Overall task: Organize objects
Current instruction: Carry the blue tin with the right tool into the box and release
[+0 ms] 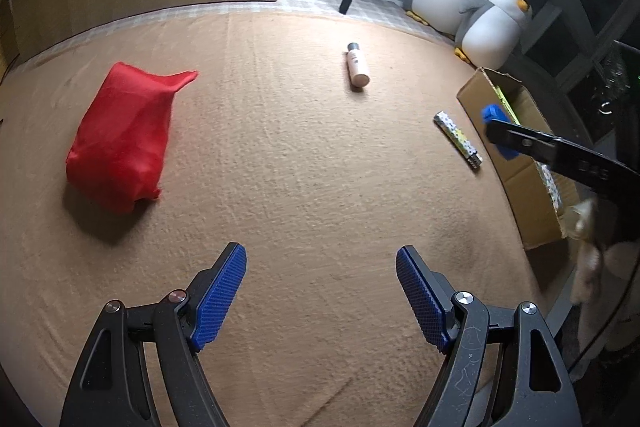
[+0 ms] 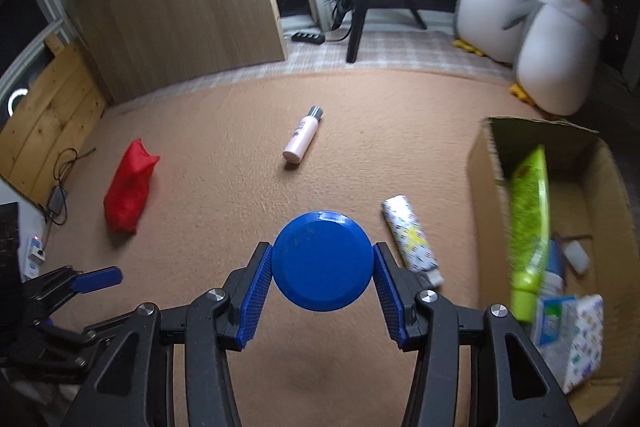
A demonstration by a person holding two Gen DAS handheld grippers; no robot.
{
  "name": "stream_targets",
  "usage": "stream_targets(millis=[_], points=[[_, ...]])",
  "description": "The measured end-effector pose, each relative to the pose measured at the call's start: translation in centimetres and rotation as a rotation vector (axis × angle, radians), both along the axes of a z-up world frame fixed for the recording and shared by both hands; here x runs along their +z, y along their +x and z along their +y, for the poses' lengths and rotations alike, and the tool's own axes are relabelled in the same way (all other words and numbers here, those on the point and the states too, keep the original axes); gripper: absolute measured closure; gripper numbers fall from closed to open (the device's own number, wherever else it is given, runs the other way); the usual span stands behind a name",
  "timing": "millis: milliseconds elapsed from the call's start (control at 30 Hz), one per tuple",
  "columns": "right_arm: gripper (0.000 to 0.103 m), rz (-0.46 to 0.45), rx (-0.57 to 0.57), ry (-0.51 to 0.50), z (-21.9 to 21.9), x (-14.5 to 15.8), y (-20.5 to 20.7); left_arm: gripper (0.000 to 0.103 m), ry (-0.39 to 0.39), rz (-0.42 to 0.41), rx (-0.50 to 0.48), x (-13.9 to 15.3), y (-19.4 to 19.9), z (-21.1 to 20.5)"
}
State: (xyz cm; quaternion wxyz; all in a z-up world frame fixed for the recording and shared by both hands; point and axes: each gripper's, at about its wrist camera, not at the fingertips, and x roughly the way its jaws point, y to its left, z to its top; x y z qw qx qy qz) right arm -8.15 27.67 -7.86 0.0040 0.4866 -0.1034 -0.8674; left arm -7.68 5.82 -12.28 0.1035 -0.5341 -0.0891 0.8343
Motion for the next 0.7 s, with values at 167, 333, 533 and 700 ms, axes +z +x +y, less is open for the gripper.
stream_targets(millis=[167, 333, 533, 700], points=[[0.057, 0.027, -0.056, 0.003, 2.4, 1.4, 2.7, 0.023, -0.002, -0.001, -0.015, 0.0, 0.1, 0.9], [0.057, 0.038, -0.136, 0.014, 5.2, 2.0, 5.3, 0.023, -0.005, -0.002, -0.028, 0.0, 0.3, 1.7], [0.057, 0.034, -0.234, 0.034, 8.9, 2.1, 8.0, 0.023, -0.007, -0.003, -0.048, 0.0, 0.3, 2.7], [0.057, 0.019, -0.306, 0.048, 11.6, 1.5, 9.5, 0.023, -0.012, -0.001, -0.064, 0.1, 0.5, 3.5]])
